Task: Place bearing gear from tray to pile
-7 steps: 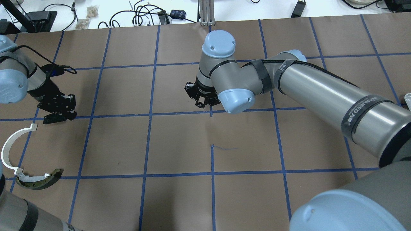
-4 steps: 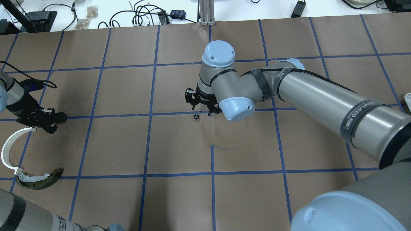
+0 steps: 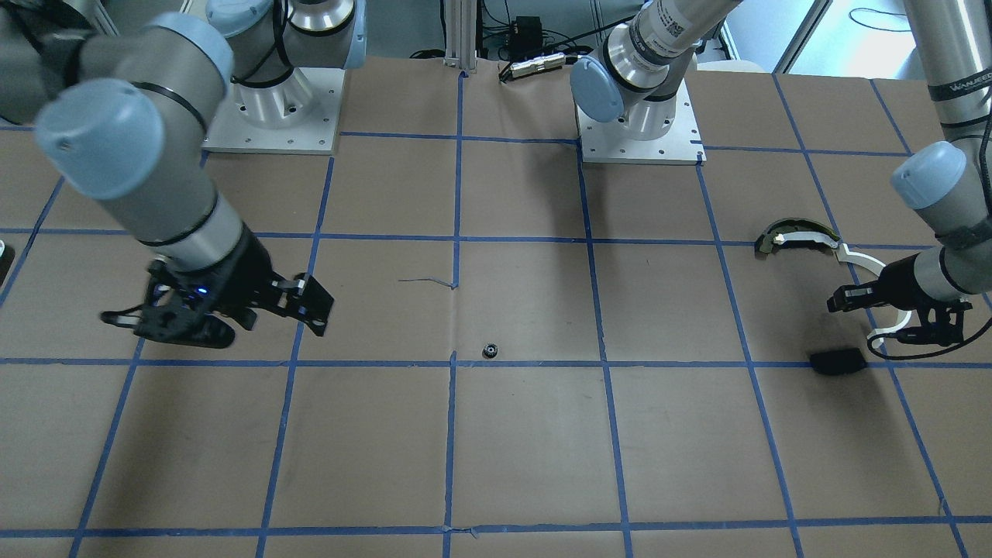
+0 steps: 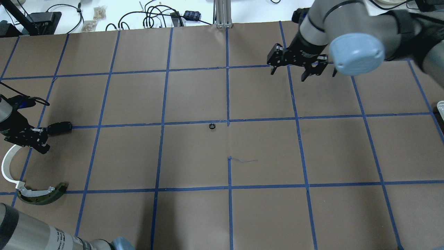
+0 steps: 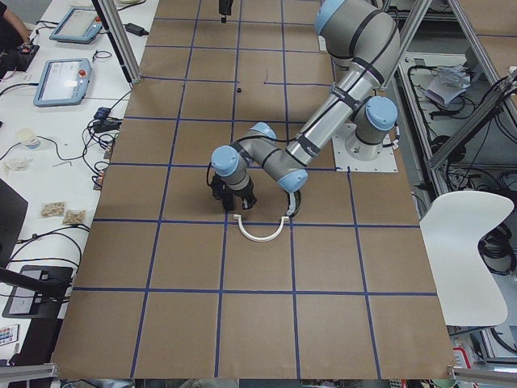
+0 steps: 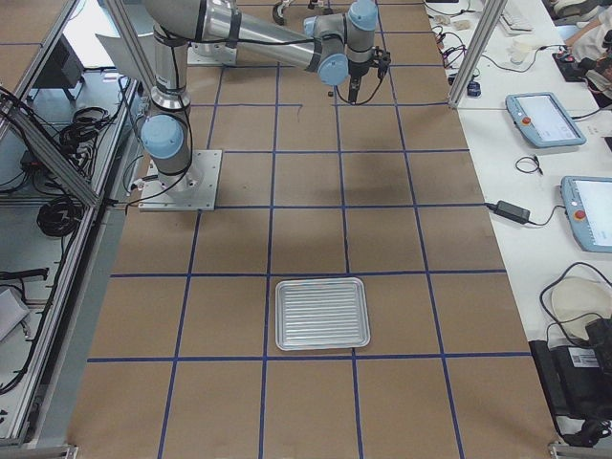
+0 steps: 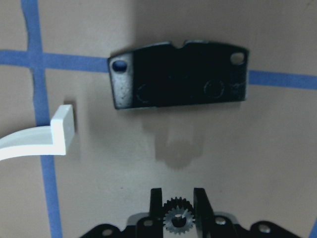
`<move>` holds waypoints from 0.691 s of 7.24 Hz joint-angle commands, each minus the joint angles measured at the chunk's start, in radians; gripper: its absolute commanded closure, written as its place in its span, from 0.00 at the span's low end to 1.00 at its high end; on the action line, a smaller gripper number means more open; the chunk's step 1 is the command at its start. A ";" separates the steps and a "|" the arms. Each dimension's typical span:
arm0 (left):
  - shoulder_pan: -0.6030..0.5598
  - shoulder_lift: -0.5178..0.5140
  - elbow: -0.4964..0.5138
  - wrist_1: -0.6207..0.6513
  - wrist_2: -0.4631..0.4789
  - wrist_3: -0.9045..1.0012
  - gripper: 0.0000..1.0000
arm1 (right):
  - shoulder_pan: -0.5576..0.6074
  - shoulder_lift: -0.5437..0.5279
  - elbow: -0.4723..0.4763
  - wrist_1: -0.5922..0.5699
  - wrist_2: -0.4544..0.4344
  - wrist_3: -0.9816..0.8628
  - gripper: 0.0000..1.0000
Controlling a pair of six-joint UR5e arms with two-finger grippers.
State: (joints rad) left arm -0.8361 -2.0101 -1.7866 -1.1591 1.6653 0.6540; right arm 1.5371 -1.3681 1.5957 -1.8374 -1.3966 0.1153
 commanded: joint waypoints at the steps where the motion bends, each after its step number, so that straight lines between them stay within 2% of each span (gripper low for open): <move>1: 0.006 -0.006 -0.013 -0.001 0.001 0.010 0.56 | -0.057 -0.171 -0.063 0.251 -0.094 -0.140 0.00; 2: 0.006 -0.006 -0.013 -0.001 0.001 0.015 0.01 | -0.023 -0.245 -0.019 0.274 -0.091 -0.128 0.00; 3: 0.006 -0.006 -0.013 -0.001 0.002 0.010 0.00 | 0.003 -0.247 0.024 0.233 -0.116 -0.143 0.00; 4: 0.002 -0.002 -0.008 -0.001 0.002 0.006 0.00 | -0.005 -0.246 0.023 0.175 -0.139 -0.157 0.00; 5: -0.004 0.001 -0.007 -0.005 0.002 0.004 0.00 | 0.000 -0.237 0.021 0.200 -0.219 -0.154 0.00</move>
State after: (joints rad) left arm -0.8347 -2.0125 -1.7956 -1.1609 1.6673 0.6609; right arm 1.5320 -1.6080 1.6126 -1.6368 -1.5443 -0.0347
